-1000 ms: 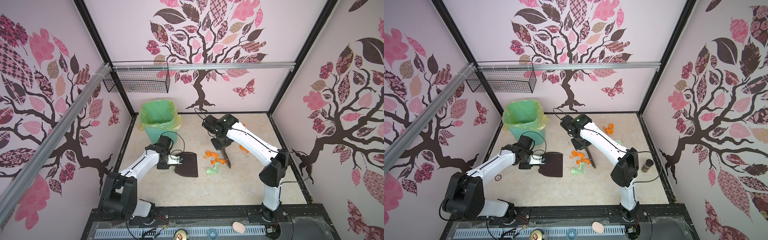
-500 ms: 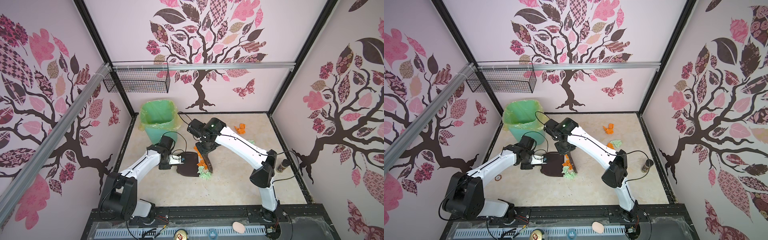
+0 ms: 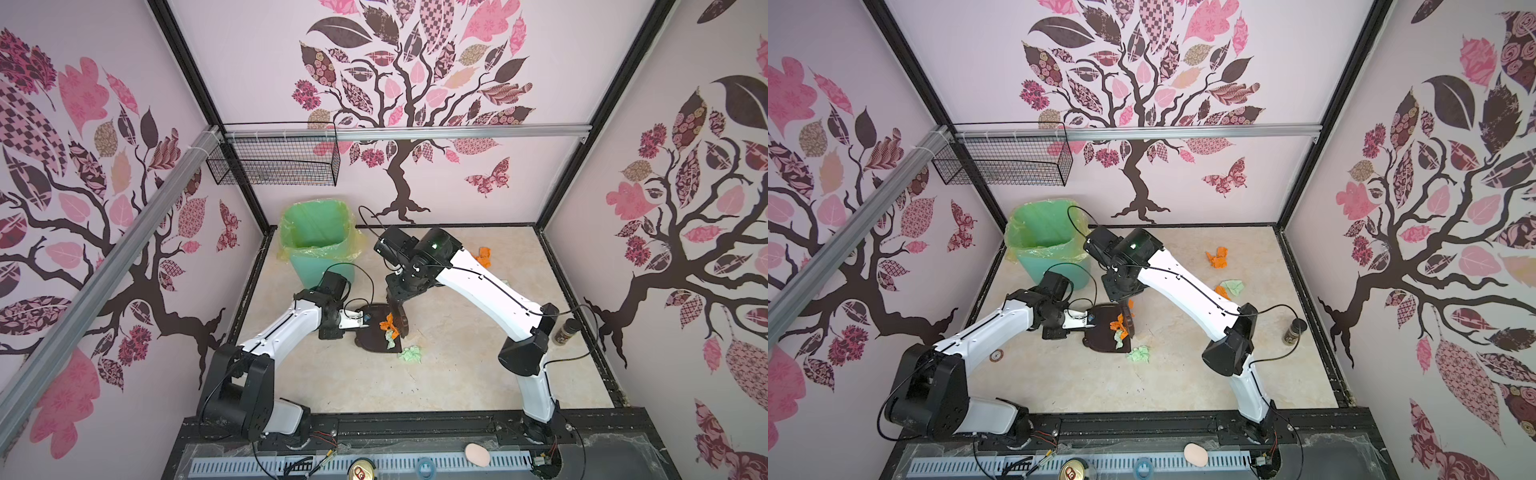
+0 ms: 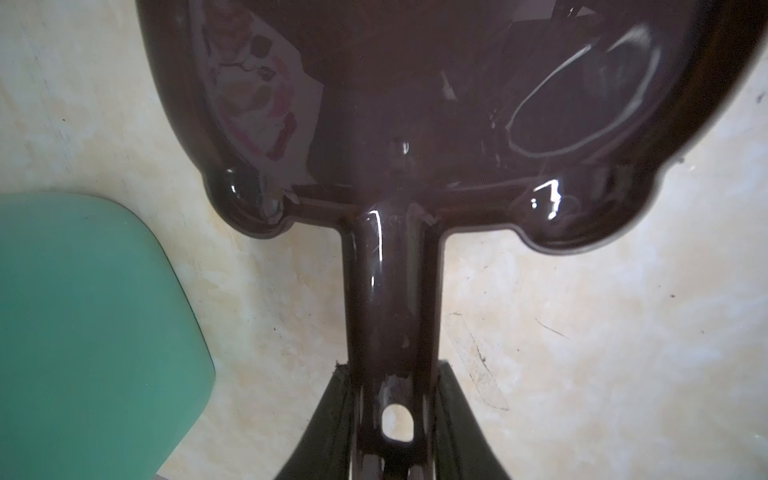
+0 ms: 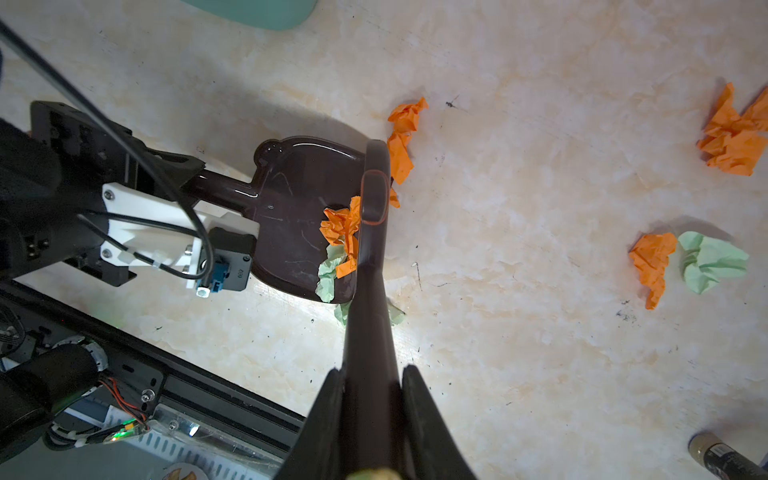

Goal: Sweep away the paper scraps from the table

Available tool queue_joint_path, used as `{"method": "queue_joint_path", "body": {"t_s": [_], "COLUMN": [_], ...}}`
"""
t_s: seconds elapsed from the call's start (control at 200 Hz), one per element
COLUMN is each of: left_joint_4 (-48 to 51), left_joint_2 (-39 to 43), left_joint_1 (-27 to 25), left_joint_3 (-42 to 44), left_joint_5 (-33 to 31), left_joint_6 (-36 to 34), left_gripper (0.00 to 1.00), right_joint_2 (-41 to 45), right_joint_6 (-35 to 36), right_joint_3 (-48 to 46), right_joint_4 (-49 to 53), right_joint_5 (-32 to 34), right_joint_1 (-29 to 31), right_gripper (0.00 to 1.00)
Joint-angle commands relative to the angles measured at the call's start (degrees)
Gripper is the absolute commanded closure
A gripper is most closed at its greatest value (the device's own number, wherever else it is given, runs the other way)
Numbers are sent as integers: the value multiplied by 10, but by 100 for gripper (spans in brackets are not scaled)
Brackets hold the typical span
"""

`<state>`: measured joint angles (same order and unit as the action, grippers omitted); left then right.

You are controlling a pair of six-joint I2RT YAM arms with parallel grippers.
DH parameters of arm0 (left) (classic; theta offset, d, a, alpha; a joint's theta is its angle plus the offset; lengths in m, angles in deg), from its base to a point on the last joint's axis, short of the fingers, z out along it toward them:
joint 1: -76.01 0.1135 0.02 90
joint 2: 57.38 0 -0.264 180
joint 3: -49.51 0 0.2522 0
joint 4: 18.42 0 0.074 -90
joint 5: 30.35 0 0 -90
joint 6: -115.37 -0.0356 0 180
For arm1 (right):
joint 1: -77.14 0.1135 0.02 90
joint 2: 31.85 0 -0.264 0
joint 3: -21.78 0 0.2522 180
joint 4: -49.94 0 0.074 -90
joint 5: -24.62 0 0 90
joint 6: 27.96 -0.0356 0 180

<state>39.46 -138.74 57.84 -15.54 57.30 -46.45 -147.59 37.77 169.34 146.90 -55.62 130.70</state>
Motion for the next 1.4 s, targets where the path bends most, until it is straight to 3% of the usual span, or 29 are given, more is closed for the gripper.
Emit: {"method": "queue_joint_path", "body": {"t_s": [0.0, 0.245, 0.49, 0.815, 1.01, 1.391], "left_joint_4": [-2, -16, -9, 10, 7, -6], "left_joint_2": [6, 31, 68, 111, 114, 63], "left_joint_1": [-3, 3, 44, 46, 31, 11], "left_joint_3": [20, 61, 98, 130, 141, 111], "left_joint_5": [10, 13, 30, 54, 57, 56], "left_joint_6": [5, -7, -38, -37, -28, 2], "left_gripper": [100, 100, 100, 100, 100, 100], "right_joint_2": [94, 230, 254, 147, 82, -8], "right_joint_6": [-30, -88, -110, -137, -145, -127], "right_joint_3": [-58, -296, -364, -282, -183, -40], "right_joint_4": [15, 17, 16, 14, 15, 14], "right_joint_5": [42, 40, 20, 15, 15, -16], "right_joint_1": [1, 1, 6, 30, 51, 85], "right_gripper": [100, 100, 100, 100, 100, 100]}}
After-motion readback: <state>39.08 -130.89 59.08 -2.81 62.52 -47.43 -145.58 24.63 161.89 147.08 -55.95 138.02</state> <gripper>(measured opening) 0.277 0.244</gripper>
